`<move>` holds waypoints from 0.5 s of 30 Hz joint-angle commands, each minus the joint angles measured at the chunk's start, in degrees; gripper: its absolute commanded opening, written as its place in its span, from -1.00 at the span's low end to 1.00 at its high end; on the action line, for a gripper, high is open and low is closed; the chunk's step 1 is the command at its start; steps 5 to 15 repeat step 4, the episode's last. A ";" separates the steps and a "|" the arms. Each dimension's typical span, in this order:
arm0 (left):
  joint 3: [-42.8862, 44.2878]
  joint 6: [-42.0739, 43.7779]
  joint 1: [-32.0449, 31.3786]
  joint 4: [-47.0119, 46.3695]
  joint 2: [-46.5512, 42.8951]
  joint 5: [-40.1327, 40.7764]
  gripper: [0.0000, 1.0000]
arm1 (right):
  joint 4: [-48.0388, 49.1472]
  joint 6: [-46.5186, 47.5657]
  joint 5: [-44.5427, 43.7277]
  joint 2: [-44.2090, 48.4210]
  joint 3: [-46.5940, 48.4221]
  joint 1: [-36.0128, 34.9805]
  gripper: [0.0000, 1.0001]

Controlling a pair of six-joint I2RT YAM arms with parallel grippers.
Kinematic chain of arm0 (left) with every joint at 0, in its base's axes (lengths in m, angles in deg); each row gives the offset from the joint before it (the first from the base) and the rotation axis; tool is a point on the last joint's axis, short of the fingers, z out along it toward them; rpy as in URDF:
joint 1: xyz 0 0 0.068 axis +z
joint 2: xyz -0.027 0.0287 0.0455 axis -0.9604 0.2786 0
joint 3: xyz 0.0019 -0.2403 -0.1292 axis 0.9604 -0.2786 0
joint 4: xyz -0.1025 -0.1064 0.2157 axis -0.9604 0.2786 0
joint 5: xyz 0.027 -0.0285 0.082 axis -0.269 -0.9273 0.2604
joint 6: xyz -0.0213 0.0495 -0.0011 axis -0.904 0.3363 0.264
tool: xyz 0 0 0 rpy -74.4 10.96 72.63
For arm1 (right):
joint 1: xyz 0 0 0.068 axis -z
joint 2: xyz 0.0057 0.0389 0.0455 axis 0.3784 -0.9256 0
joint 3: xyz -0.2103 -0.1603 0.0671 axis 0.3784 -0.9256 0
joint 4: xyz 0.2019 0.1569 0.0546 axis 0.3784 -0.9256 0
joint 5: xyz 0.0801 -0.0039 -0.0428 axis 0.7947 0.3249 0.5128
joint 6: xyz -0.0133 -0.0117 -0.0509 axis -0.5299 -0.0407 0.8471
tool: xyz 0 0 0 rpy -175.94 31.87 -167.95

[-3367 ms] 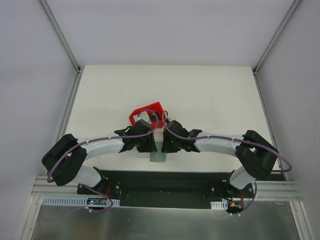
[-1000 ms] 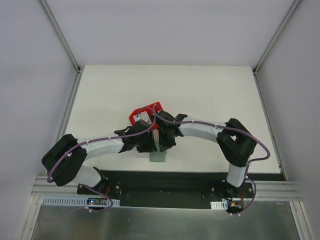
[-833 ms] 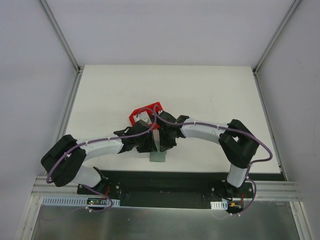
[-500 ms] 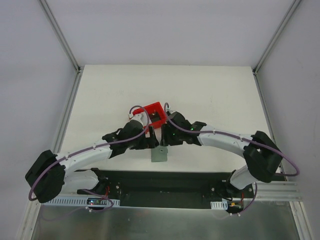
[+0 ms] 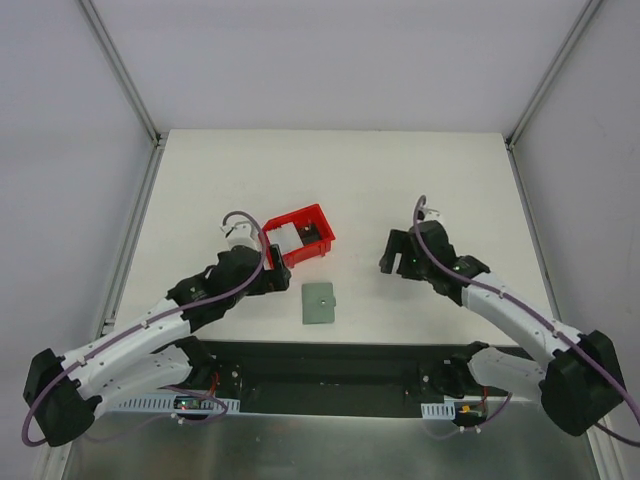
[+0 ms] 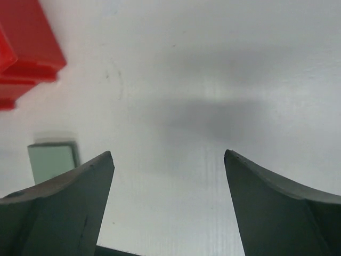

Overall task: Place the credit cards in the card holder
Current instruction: Reset both arms

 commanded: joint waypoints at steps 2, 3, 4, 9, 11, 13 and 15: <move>1.11 1.38 1.57 5.61 -0.55 5.75 0.98 | -5.75 7.41 -6.74 8.49 1.22 9.91 0.77; 0.93 1.21 2.10 5.70 -0.46 5.92 0.98 | -6.28 8.47 -8.76 9.46 1.40 11.93 0.78; 1.19 1.03 2.71 5.87 -0.29 5.75 0.98 | -6.81 8.91 -11.82 10.60 1.23 13.43 0.81; 1.19 1.03 2.71 5.87 -0.29 5.75 0.98 | -6.81 8.91 -11.82 10.60 1.23 13.43 0.81; 1.19 1.03 2.71 5.87 -0.29 5.75 0.98 | -6.81 8.91 -11.82 10.60 1.23 13.43 0.81; 1.19 1.03 2.71 5.87 -0.29 5.75 0.98 | -6.81 8.91 -11.82 10.60 1.23 13.43 0.81; 1.19 1.03 2.71 5.87 -0.29 5.75 0.98 | -6.81 8.91 -11.82 10.60 1.23 13.43 0.81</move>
